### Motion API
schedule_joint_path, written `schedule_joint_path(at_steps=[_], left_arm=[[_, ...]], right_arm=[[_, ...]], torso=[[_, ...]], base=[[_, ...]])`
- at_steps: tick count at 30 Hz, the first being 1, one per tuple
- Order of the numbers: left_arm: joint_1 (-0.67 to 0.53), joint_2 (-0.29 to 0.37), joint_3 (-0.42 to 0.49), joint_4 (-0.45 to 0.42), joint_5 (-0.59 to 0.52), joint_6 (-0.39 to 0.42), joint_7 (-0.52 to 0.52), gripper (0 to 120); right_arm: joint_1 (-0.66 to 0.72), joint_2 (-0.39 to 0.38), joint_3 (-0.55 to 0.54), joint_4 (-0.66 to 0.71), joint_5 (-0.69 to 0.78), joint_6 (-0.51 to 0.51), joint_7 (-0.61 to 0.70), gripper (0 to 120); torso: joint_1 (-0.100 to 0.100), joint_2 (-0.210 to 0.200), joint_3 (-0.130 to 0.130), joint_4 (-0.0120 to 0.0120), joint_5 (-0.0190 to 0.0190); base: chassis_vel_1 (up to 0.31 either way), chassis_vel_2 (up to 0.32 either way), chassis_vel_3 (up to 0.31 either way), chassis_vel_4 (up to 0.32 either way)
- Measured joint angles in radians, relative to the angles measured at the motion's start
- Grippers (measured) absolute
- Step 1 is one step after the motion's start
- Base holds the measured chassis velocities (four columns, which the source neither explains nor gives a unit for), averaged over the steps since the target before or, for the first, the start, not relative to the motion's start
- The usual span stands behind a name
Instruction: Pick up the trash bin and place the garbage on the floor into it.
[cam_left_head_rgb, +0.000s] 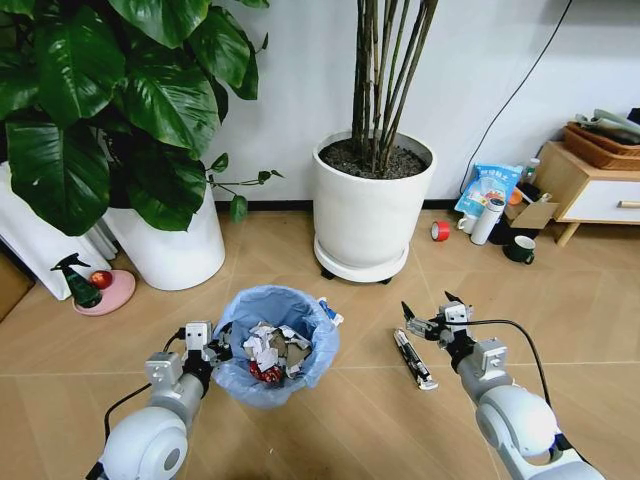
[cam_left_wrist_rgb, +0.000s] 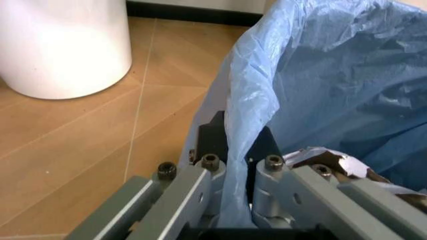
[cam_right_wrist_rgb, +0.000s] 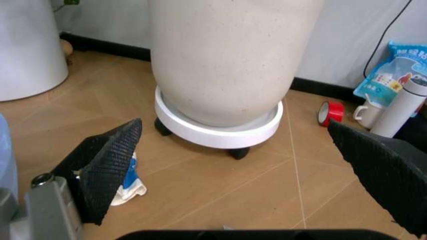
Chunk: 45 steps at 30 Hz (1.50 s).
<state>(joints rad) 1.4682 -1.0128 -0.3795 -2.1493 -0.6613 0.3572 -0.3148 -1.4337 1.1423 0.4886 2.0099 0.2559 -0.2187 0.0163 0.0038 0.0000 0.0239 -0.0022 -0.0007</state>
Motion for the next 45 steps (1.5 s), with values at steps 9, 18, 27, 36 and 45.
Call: schedule_joint_path(at_steps=[9, 18, 27, 36, 45], left_arm=[[0.002, -0.001, 0.002, 0.002, 0.006, -0.001, 0.001, 0], [0.012, -0.006, 0.001, -0.005, 0.016, -0.004, 0.002, 0], [0.018, -0.011, -0.008, -0.009, 0.021, -0.005, 0.002, 0], [0.012, -0.009, -0.013, -0.001, 0.018, -0.009, 0.002, 0], [0.016, -0.01, -0.013, 0.005, 0.018, -0.01, 0.005, 0]], right_arm=[[-0.02, 0.01, 0.0, 0.002, -0.016, 0.012, -0.006, 100], [-0.033, 0.012, -0.003, 0.009, -0.02, 0.023, -0.006, 100], [-0.063, -0.006, 0.039, -0.108, -0.019, 0.048, -0.13, 100], [-0.039, -0.033, 0.079, -0.391, -0.05, 0.119, -0.316, 100], [0.064, -0.004, 0.024, -0.649, -0.088, 0.204, -0.378, 100]], torso=[[0.0, 0.0, 0.0, 0.0, 0.0001], [0.0, 0.0, 0.0, 0.0, 0.0], [0.0, 0.0, 0.0, 0.0, 0.0003], [0.0, 0.0, 0.0, -0.0002, 0.0], [0.0, 0.0, 0.0, 0.0, 0.0]], base=[[-0.11, 0.09, 0.101, -0.089], [-0.096, 0.117, 0.095, -0.088], [-0.012, 0.012, 0.013, -0.011], [0.0, 0.0, 0.0, 0.0], [0.0, 0.0, 0.0, 0.0]])
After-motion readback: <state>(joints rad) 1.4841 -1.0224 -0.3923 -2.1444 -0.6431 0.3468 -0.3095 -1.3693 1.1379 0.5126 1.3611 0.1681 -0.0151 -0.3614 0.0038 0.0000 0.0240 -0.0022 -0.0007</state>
